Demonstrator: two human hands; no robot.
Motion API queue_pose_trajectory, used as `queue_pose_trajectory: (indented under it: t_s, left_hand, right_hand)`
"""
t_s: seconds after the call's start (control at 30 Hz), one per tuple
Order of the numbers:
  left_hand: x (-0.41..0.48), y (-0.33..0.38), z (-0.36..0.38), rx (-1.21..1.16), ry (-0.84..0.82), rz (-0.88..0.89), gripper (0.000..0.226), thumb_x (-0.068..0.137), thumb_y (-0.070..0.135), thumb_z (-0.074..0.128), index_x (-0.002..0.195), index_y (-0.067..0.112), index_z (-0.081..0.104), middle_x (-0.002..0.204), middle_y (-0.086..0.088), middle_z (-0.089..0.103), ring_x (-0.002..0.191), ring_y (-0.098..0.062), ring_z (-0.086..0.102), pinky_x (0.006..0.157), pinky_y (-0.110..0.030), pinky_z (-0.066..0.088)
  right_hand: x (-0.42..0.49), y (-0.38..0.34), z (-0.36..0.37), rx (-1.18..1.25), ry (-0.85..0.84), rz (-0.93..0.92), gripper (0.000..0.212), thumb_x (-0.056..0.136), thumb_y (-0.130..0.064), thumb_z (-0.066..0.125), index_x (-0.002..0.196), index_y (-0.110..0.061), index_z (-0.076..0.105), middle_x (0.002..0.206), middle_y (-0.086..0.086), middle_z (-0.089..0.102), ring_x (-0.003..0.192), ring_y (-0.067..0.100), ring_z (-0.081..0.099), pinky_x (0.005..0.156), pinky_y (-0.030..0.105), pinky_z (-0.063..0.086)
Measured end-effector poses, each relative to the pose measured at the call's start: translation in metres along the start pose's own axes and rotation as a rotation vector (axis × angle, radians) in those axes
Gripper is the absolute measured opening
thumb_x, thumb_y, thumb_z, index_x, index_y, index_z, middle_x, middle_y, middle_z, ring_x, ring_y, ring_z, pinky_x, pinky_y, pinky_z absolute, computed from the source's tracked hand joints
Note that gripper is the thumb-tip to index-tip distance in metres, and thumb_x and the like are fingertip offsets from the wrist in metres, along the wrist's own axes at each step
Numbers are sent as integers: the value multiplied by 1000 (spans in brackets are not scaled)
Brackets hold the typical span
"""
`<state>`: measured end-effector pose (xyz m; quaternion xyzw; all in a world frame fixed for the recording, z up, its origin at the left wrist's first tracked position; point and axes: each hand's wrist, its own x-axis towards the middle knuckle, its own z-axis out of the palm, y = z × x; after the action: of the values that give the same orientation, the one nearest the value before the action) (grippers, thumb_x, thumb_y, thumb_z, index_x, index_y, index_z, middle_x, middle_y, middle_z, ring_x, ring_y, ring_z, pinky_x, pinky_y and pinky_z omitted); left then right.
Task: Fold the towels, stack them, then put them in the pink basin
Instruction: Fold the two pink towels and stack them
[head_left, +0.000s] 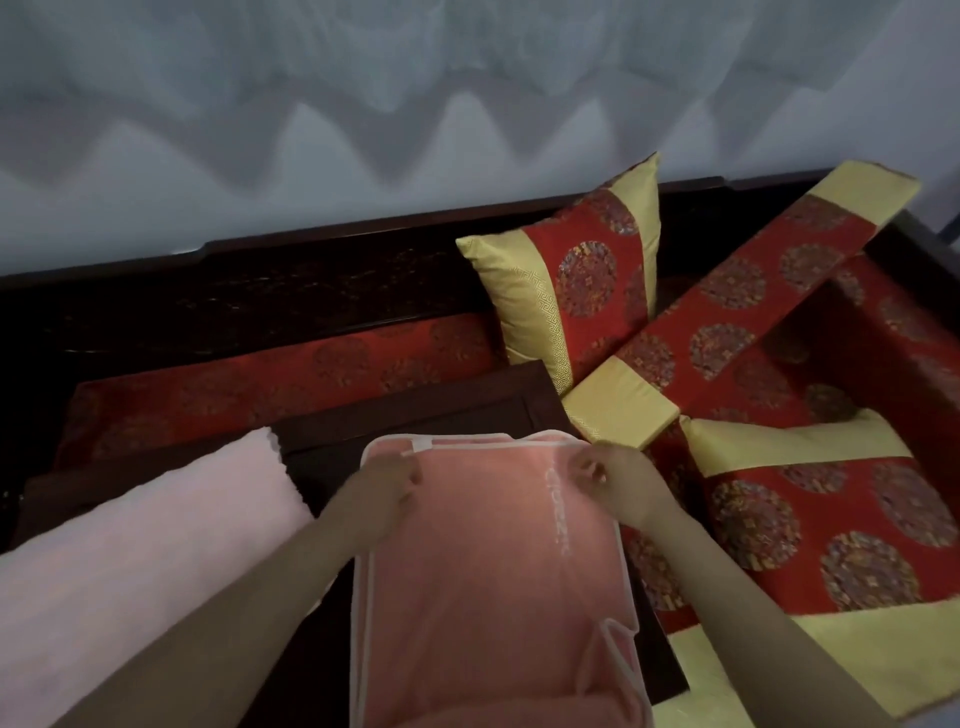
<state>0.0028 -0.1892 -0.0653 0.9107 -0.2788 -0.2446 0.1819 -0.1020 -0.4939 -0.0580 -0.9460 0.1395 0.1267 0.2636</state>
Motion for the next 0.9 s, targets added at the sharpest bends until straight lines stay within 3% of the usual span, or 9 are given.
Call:
queue_pose_trajectory:
  t_s: [0.07,0.2,0.3,0.4,0.47,0.57,0.67,0.8,0.9]
  left_hand:
    - [18,-4,1,168,29,-57,34,85,12,49,119,12,53,123,-7,52,117,-29,47,97,-35,41]
    - [35,-1,5,243,-65,-273,45,90,16,45,135,19,39,130,-8,44,122,-29,43,91,-43,43]
    - [37,-6,12,234,17,-307,37,87,19,52,123,15,44,121,-9,52,113,-28,49,85,-41,45]
    - [36,-12,14,18,76,-283,12,80,17,57,89,23,52,95,-4,62,95,-29,58,75,-38,47]
    - [38,-12,11,-87,42,-248,22,77,16,59,69,30,44,83,3,57,87,-26,59,73,-35,48]
    - [41,-8,8,-323,51,-341,24,75,17,69,82,22,47,91,2,55,88,-19,57,69,-27,44]
    - [47,-10,7,-442,-27,-420,42,66,15,76,98,19,49,92,-1,58,86,-19,56,67,-26,41]
    - [55,-14,-7,-548,-162,-403,19,74,5,66,87,17,71,82,-2,66,78,-16,60,67,-23,45]
    - [61,-23,-15,-466,-26,-471,17,79,13,62,92,16,72,84,-5,66,79,-20,61,67,-23,43]
  right_hand:
    - [25,2,4,-42,53,41,25,85,-16,56,108,-17,67,105,5,65,99,25,58,83,38,50]
    - [43,11,15,-154,47,165,26,84,-20,52,109,-22,60,105,4,58,105,27,54,82,40,48]
    - [42,18,20,-130,113,229,20,78,-29,62,96,-20,62,97,2,58,100,25,53,76,36,44]
    - [39,25,19,-83,150,221,12,74,-29,67,78,-22,57,86,-2,49,89,21,49,67,32,39]
    - [39,28,18,-55,173,180,13,72,-24,66,72,-24,53,82,-3,49,82,19,48,64,30,38]
    - [38,30,14,-5,203,73,6,73,-21,71,75,-19,66,73,0,57,72,19,55,60,31,43]
    - [39,30,7,200,114,-35,9,70,-14,81,75,-12,73,71,1,66,68,12,61,65,26,47]
    - [53,30,0,403,43,-61,9,73,-7,79,77,-14,73,80,4,64,72,3,58,66,10,42]
    - [67,29,9,340,78,-22,13,77,-8,76,75,-17,67,78,1,62,68,-1,56,64,6,39]
